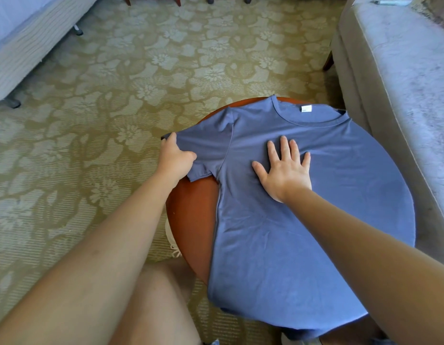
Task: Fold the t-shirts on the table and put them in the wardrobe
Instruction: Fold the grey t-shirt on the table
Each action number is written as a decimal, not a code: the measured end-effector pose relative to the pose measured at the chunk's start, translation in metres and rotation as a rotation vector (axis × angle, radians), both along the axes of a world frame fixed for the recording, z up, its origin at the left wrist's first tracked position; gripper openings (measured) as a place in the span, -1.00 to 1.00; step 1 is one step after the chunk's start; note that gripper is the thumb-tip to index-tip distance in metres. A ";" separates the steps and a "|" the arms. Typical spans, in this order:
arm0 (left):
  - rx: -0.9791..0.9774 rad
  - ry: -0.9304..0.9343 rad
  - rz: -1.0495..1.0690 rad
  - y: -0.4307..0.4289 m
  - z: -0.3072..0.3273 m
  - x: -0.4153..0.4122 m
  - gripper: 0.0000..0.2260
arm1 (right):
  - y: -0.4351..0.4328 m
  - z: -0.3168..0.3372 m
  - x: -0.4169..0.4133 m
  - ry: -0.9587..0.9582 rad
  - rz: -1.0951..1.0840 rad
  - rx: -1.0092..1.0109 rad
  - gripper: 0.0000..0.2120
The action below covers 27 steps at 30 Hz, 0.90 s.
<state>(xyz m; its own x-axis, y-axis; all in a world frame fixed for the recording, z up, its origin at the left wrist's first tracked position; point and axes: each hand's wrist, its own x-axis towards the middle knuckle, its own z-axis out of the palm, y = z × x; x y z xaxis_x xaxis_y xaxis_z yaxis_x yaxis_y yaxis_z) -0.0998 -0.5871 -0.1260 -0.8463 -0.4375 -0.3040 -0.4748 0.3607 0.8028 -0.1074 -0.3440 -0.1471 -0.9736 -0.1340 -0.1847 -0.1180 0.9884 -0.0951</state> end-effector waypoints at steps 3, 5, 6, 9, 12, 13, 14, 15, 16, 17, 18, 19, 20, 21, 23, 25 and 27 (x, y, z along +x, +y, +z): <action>0.065 -0.001 0.052 -0.013 -0.004 0.006 -0.29 | -0.015 0.000 0.001 0.006 0.025 -0.002 -0.28; 0.048 0.008 0.032 -0.016 -0.003 0.009 -0.27 | -0.025 0.000 0.002 0.008 0.037 -0.007 -0.28; 0.028 0.009 0.012 -0.015 -0.001 0.011 -0.25 | -0.029 0.000 0.001 0.004 0.042 -0.008 -0.28; -0.038 -0.021 -0.022 -0.015 0.006 0.015 -0.22 | -0.037 0.002 -0.001 -0.037 0.065 0.001 -0.25; -0.084 -0.039 -0.025 -0.018 0.014 0.019 -0.22 | -0.032 0.010 0.003 -0.063 0.049 -0.062 -0.21; -0.096 -0.038 -0.033 -0.019 0.016 0.020 -0.22 | -0.028 0.013 0.006 -0.051 0.018 -0.099 -0.21; -0.110 -0.040 -0.042 -0.019 0.017 0.021 -0.23 | -0.023 0.015 0.009 -0.034 -0.007 -0.122 -0.22; -0.128 -0.042 -0.052 -0.019 0.019 0.021 -0.23 | -0.016 0.018 0.011 -0.017 -0.019 -0.124 -0.22; -0.152 -0.047 -0.062 -0.019 0.021 0.021 -0.24 | -0.008 0.020 0.013 -0.008 -0.018 -0.111 -0.22; -0.178 -0.052 -0.072 -0.017 0.023 0.022 -0.25 | 0.000 0.021 0.014 -0.010 -0.012 -0.089 -0.22; -0.202 -0.058 -0.082 -0.016 0.026 0.022 -0.26 | 0.009 0.022 0.015 -0.025 -0.007 -0.065 -0.22; -0.226 -0.064 -0.096 -0.014 0.029 0.022 -0.26 | 0.018 0.021 0.017 -0.048 -0.004 -0.041 -0.21; -0.257 -0.066 -0.115 -0.012 0.032 0.022 -0.25 | 0.026 0.019 0.020 -0.073 -0.003 -0.020 -0.21; -0.300 -0.064 -0.143 -0.008 0.036 0.022 -0.24 | 0.032 0.016 0.024 -0.095 -0.001 -0.005 -0.21; -0.419 -0.055 -0.214 0.002 0.046 0.022 -0.23 | 0.038 0.009 0.030 -0.093 0.007 0.010 -0.21; -0.527 -0.042 -0.300 0.017 0.057 0.021 -0.22 | 0.038 0.004 0.033 -0.049 0.010 0.010 -0.21; -0.593 -0.012 -0.387 0.036 0.066 0.019 -0.20 | 0.037 0.002 0.033 -0.025 0.011 0.005 -0.22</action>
